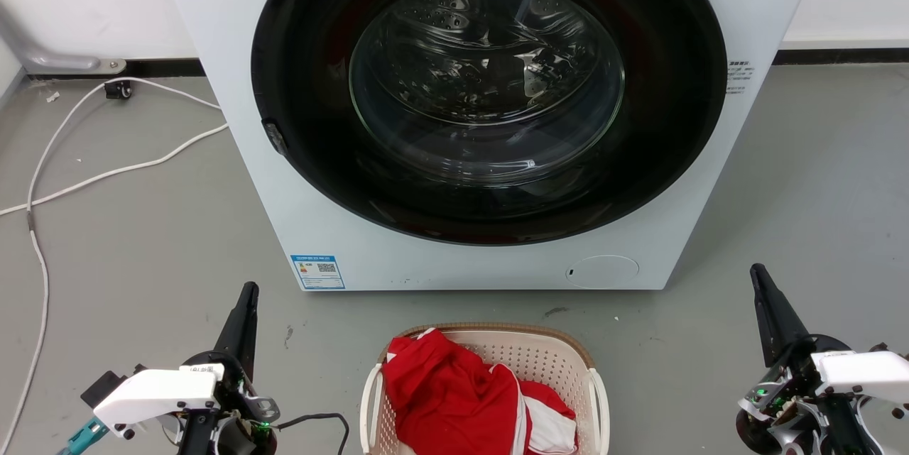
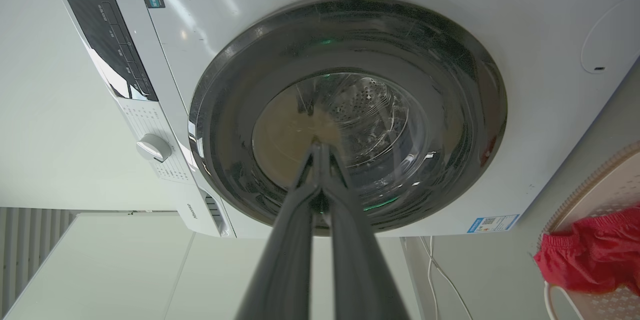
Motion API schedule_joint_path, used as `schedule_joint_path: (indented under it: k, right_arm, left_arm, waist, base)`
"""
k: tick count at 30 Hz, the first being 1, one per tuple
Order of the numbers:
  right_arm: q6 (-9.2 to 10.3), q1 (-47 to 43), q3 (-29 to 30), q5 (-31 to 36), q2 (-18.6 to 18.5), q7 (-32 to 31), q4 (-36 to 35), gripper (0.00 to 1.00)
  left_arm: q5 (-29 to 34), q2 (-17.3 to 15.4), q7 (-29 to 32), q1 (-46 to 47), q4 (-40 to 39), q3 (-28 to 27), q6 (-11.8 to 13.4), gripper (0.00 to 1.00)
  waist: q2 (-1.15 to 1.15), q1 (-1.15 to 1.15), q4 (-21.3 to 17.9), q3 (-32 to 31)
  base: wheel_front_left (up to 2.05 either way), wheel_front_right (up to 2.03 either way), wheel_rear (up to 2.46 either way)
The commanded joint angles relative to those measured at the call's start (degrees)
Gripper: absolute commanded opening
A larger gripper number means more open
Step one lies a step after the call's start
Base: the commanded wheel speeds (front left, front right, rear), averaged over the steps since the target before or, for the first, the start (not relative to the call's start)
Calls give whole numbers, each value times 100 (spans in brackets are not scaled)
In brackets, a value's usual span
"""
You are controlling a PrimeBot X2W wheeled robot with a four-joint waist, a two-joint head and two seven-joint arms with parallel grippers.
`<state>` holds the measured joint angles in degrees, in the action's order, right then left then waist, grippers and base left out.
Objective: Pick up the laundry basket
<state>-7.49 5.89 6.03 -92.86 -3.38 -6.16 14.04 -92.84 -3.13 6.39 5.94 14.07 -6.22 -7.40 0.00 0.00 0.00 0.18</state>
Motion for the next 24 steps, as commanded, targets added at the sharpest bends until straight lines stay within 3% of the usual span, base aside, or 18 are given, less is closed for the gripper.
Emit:
schedule_joint_path:
  k: [1, 24]
  right_arm:
    - [0, 60, 11, 15, 22, -18, 5, 0]
    - [0, 62, 25, 30, 32, -25, 6, 0]
  left_arm:
    - [40, 5, 6, 59, 7, -21, -23, 0]
    - [38, 11, 18, 59, 7, -29, -23, 0]
  waist:
    - [0, 0, 0, 0]
    - [0, 0, 0, 0]
  base:
    - [0, 0, 0]
    - [0, 0, 0]
